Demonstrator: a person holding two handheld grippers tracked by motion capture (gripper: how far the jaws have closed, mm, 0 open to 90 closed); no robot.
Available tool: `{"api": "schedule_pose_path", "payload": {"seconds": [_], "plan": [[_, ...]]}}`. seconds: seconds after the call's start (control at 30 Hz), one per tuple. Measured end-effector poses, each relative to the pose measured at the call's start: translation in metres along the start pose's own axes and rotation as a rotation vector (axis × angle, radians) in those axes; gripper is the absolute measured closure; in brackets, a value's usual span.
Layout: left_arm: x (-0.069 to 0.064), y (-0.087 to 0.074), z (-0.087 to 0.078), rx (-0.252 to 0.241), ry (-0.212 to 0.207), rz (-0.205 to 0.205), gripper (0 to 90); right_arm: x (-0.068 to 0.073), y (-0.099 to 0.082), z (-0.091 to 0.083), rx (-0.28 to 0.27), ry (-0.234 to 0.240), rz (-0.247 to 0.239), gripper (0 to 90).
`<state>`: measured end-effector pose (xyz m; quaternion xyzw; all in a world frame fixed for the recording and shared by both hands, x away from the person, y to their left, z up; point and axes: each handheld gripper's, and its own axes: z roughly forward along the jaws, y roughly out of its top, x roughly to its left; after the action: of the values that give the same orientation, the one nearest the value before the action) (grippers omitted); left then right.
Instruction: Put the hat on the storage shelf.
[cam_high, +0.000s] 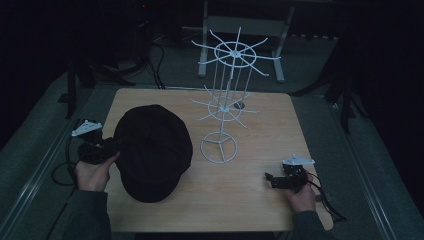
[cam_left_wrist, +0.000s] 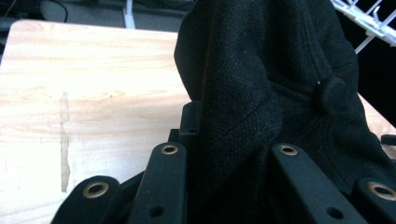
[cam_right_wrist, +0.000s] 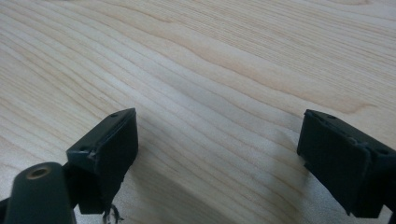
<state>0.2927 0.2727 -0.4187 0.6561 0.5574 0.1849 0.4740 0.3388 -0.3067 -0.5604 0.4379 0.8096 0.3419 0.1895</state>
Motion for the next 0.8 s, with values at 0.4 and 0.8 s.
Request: {"api": "schedule_pose_path", "payload": {"seconds": [0.4, 0.8], "plan": [[-0.006, 0.017, -0.012, -0.051, -0.031, 0.041, 76.1, 0.0, 0.0, 0.0, -0.001, 0.0, -0.002, 12.2], [-0.007, 0.032, -0.025, -0.105, -0.066, 0.065, 76.0, 0.0, 0.0, 0.0, -0.001, 0.0, -0.002, 12.2]]}}
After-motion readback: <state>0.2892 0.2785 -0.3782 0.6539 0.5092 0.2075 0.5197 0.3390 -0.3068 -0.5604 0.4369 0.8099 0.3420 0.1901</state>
